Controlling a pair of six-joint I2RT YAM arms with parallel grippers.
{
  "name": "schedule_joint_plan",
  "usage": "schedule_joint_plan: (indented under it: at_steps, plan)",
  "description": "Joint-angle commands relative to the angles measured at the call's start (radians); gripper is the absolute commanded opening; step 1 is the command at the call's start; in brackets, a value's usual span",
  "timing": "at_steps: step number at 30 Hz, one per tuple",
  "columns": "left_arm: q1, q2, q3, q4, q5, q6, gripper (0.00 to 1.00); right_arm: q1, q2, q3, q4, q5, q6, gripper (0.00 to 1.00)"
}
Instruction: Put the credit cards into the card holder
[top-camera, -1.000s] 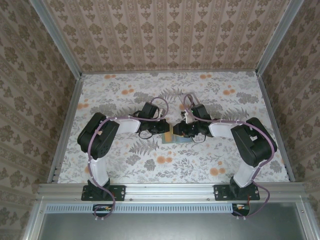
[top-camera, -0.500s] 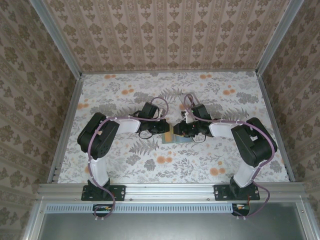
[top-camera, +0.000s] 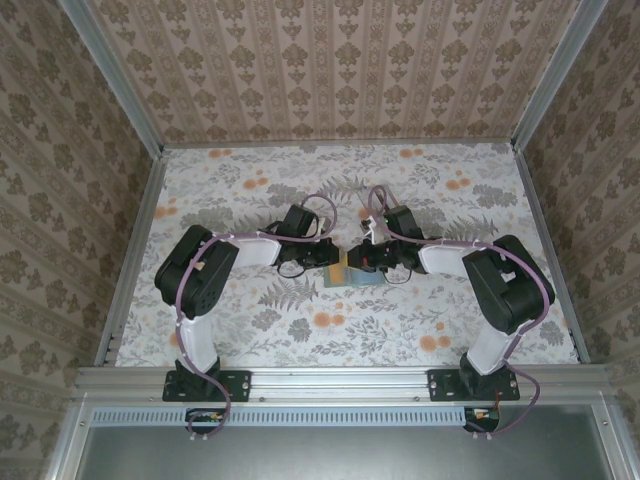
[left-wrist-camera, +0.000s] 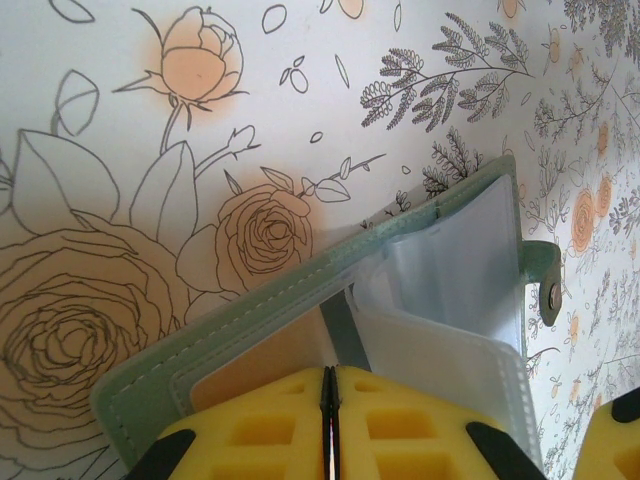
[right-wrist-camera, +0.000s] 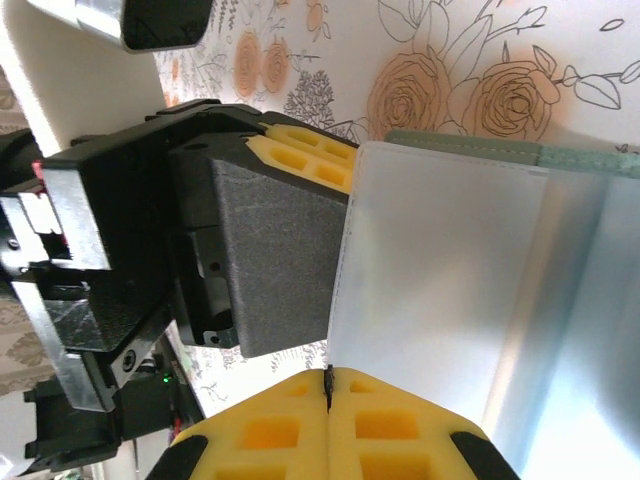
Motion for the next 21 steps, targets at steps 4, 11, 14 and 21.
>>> schedule_joint_plan:
  at_steps: [4, 11, 14, 21]
  plan:
    - [0.012, 0.003, -0.006, -0.004, -0.015, 0.007, 0.11, -0.017, 0.024, -0.018, 0.09, -0.092, 0.057, 0.0]
    - [0.044, -0.031, -0.035, -0.005, -0.019, 0.012, 0.11, -0.033, 0.062, -0.023, 0.111, -0.111, 0.095, 0.0]
    - [0.073, -0.069, -0.063, -0.002, -0.02, 0.013, 0.11, -0.041, 0.026, -0.043, 0.093, -0.059, 0.083, 0.0]
    - [0.114, -0.135, -0.095, -0.032, -0.024, 0.038, 0.12, -0.043, -0.033, -0.016, -0.096, 0.066, -0.005, 0.0]
